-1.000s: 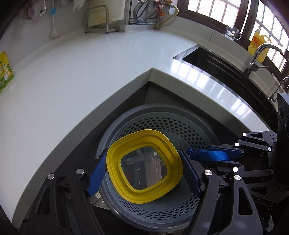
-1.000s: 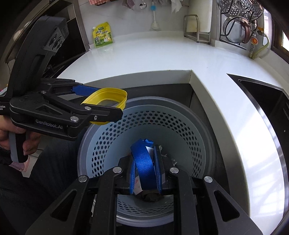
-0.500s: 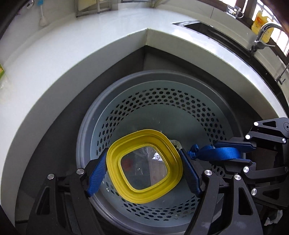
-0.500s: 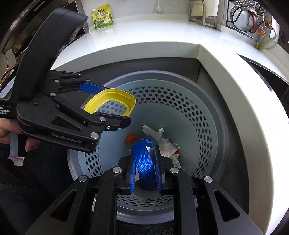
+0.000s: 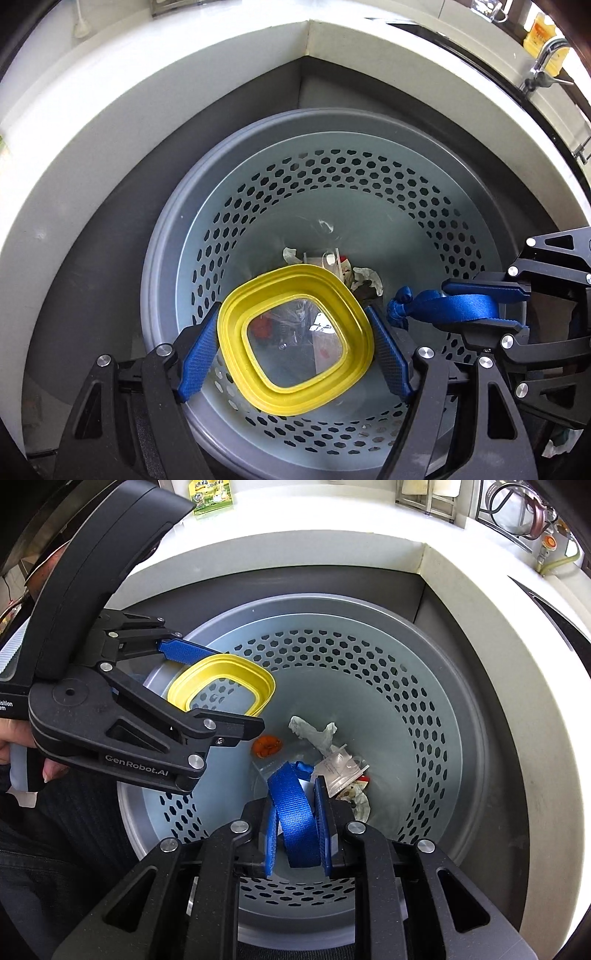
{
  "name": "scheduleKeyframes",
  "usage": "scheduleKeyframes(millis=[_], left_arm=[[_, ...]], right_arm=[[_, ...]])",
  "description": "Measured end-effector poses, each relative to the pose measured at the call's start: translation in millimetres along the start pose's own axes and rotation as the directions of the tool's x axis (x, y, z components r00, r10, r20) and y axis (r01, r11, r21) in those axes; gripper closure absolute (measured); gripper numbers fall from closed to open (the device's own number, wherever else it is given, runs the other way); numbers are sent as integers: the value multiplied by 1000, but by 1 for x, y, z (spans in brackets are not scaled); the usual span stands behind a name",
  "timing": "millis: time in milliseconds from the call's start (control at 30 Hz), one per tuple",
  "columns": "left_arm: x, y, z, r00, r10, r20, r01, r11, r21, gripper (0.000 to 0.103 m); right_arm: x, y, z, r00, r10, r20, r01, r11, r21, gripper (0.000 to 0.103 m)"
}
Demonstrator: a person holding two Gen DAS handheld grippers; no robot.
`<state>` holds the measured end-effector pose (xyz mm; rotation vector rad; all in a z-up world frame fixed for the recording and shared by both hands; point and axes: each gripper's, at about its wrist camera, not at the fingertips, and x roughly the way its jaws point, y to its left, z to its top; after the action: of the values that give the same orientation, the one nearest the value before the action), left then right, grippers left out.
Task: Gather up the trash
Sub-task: 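Carry lid and strap over the basket and open both tools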
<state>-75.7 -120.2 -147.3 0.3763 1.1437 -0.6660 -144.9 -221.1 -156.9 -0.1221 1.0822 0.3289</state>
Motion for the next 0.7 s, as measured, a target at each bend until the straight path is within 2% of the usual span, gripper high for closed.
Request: scheduleKeyframes(millis=[467, 500, 600, 700], left_arm=[[11, -3, -1, 1000, 20, -4, -20, 1000, 8, 27], [11, -3, -1, 1000, 25, -3, -25, 1000, 6, 27], [9, -2, -1, 999, 38, -1, -38, 999, 4, 26], [6, -3, -2, 999, 33, 3, -33, 999, 9, 22]], right_arm=[[2, -1, 0, 1000, -25, -13, 25, 1000, -11, 85], [1, -1, 0, 999, -32, -16, 32, 999, -12, 81], [-4, 1, -1, 999, -53, -2, 53, 998, -19, 57], [-11, 2, -3, 998, -69, 13, 70, 997, -23, 49]])
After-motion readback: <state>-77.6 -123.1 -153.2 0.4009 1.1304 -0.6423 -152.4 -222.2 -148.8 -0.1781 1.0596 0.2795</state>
